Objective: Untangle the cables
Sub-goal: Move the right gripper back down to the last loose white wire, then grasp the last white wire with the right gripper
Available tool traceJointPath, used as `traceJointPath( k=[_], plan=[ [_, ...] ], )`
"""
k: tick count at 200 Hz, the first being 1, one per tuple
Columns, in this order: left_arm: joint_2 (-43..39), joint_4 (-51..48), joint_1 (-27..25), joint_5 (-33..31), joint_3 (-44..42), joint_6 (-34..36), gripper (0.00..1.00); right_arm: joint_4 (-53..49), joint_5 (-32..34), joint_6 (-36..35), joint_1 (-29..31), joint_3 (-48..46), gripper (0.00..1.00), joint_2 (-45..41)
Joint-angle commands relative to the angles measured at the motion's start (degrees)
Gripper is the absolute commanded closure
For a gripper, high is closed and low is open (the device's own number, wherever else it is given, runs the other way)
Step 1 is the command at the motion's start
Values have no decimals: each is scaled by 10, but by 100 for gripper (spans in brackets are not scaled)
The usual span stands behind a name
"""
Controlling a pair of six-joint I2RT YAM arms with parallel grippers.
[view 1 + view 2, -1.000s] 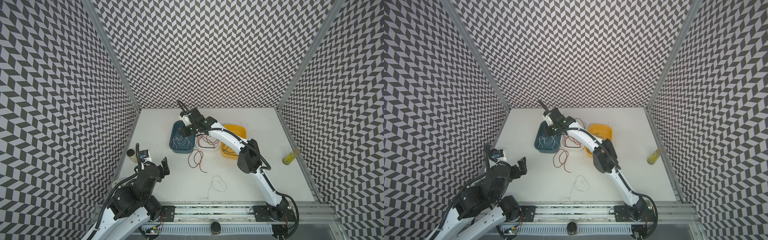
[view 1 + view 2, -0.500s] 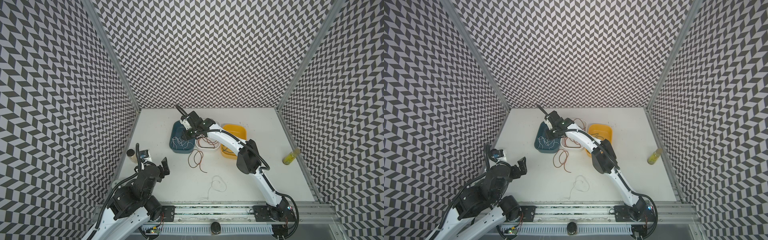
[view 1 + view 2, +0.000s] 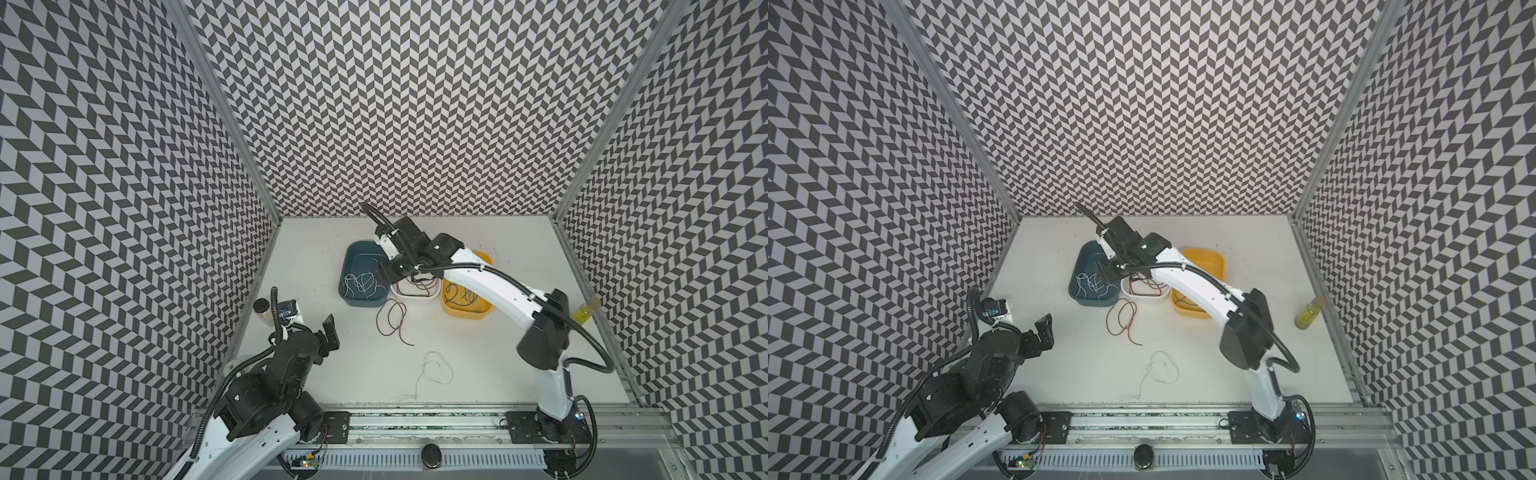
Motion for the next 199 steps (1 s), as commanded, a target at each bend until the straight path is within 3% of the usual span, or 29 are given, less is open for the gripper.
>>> traceJointPath(
  k=[1,48,89,149,199],
  plan=[
    [-4,6,4,-6,-4,0,0,36,35,-6,22,-112,35,-86],
    [0,8,4,-1,-5,2,0,63,67,15,72,-334,31,-246],
    [5,8,4,0,-4,3,0,68,87,54,120,-470,31,-311],
    [9,7,4,0,-4,3,0,131,85,110,155,-582,31,-320],
    [9,7,4,0,-4,3,0,154,93,137,178,-598,33,-279]
  ],
)
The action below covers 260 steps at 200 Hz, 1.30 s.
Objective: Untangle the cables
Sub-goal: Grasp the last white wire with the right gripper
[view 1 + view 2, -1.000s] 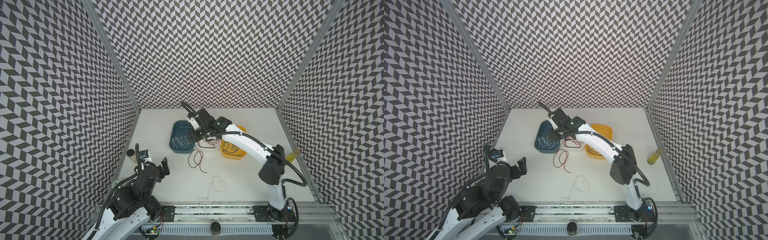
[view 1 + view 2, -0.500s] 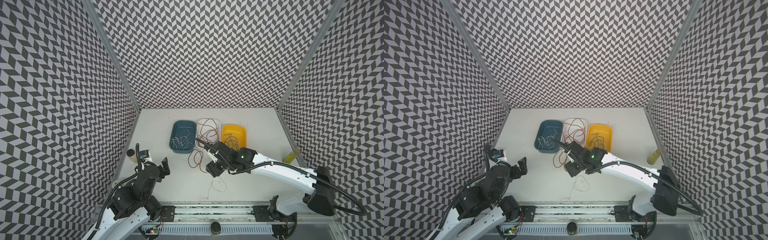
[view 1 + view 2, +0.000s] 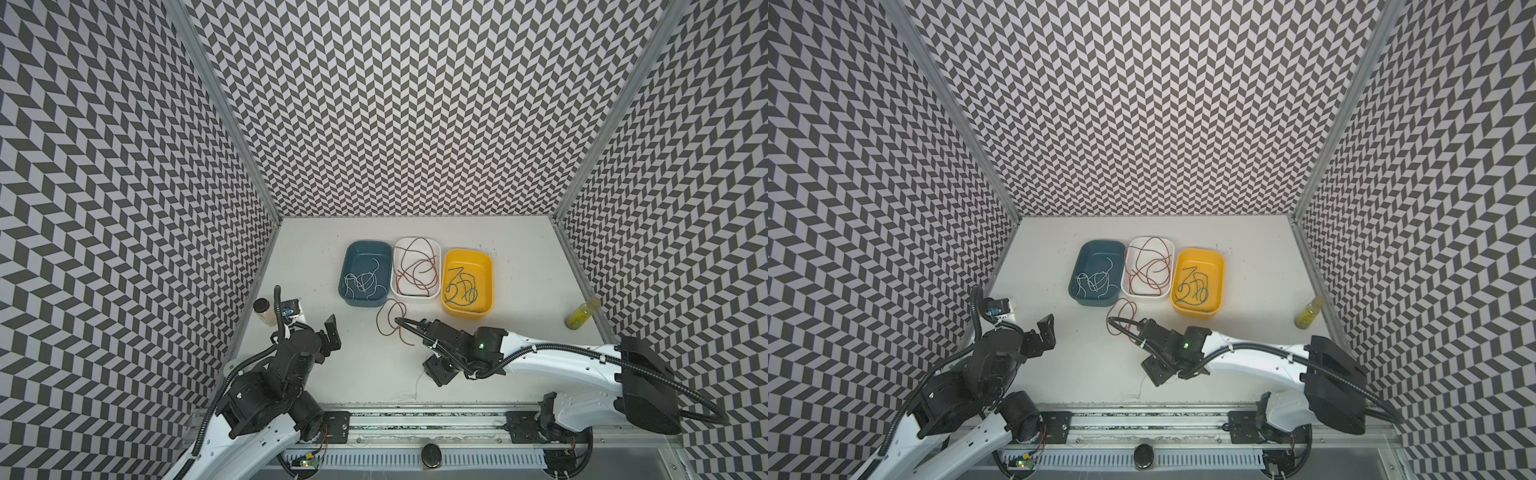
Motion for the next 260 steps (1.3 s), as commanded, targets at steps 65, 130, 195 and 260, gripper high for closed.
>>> traceJointPath(
  k=[65,130,195,260],
  plan=[
    [1,4,4,-9,-1,1,0,50,17,31,18,-2,52,63],
    [2,4,4,-9,-2,1,0,75,6,40,18,-13,66,103],
    [2,4,4,-10,-2,0,0,75,16,37,18,-12,75,120],
    [4,4,4,-11,-2,0,0,66,26,37,18,-13,92,82]
  ],
)
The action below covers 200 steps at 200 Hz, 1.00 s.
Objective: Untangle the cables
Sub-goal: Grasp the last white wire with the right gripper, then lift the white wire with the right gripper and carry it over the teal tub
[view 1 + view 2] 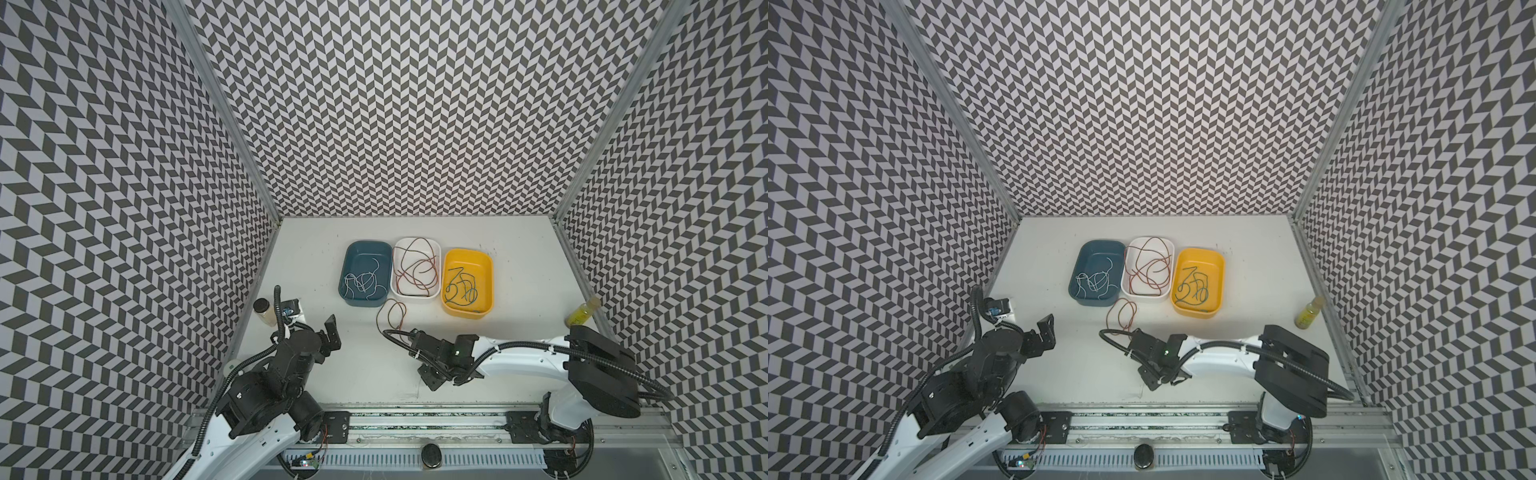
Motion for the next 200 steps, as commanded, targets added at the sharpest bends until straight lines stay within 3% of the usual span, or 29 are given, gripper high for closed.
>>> traceJointPath(
  k=[1,45,111,144,200],
  plan=[
    [4,4,3,-10,-2,0,0,0,16,3,2,-4,92,-30],
    [3,4,4,-11,-2,0,0,-37,43,-9,1,21,98,-93],
    [1,4,4,-11,-2,0,0,-87,75,-56,0,117,100,-142],
    [0,4,4,-13,-2,0,0,-91,98,-101,0,203,100,-140],
    [-2,3,3,-13,-2,-1,0,-149,76,-171,-18,435,100,-73]
  ],
)
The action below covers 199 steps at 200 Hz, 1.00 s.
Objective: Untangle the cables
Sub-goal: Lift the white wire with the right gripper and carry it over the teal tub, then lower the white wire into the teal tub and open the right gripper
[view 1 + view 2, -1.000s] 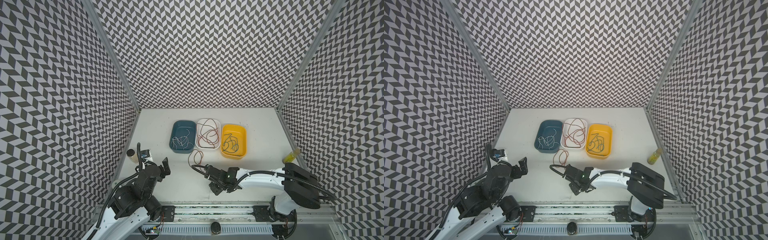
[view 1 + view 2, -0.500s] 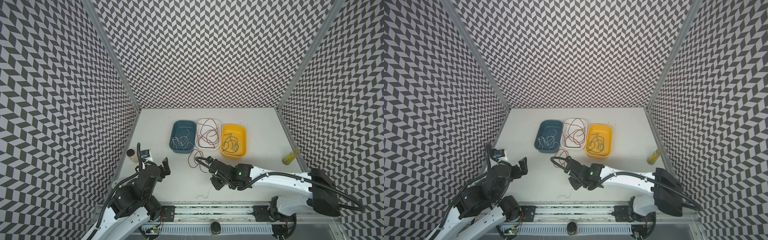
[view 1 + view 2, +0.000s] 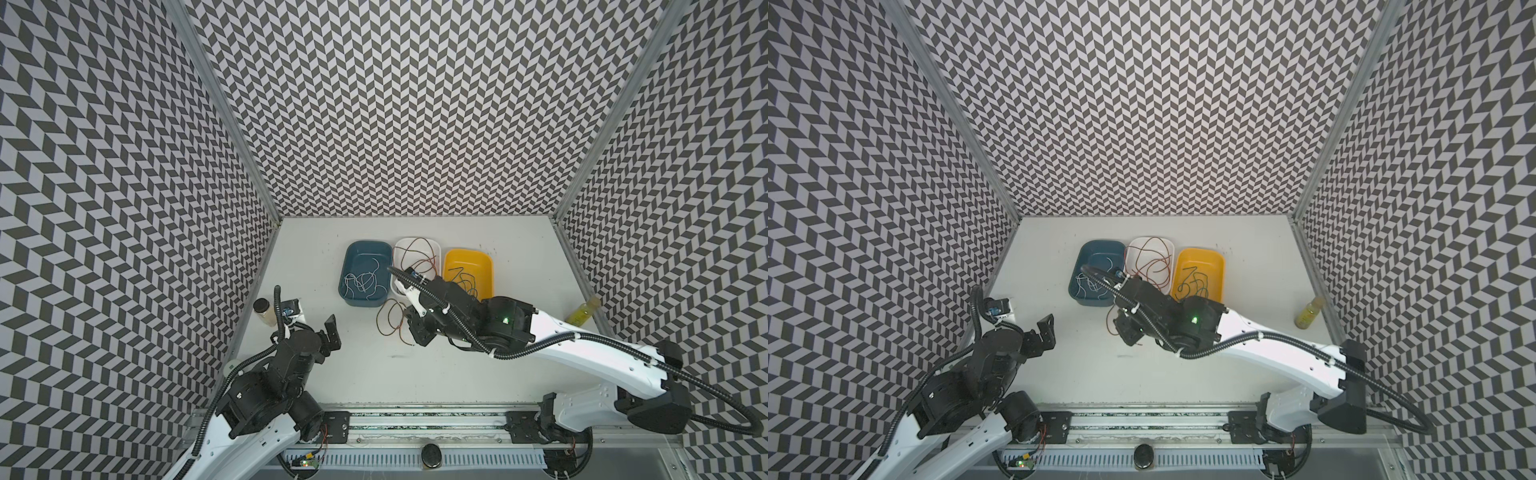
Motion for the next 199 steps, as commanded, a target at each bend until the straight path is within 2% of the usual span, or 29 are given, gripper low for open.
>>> traceJointPath(
  k=[1,32,84,142,173,199],
  plan=[
    [-2,3,4,-12,-2,-1,0,-26,-4,-47,-9,77,100,36],
    [-2,4,4,-12,-2,-1,0,-58,-31,-73,-32,223,100,104],
    [-4,4,4,-11,-2,0,0,-100,-104,-72,-84,439,100,239],
    [-10,5,4,-9,-3,0,0,-55,-177,-67,-138,535,100,341],
    [-9,6,4,-7,-3,1,0,-44,-188,-88,-149,582,100,398],
    [-12,7,4,-7,-4,1,0,-18,-202,-93,-161,583,100,430]
  ],
)
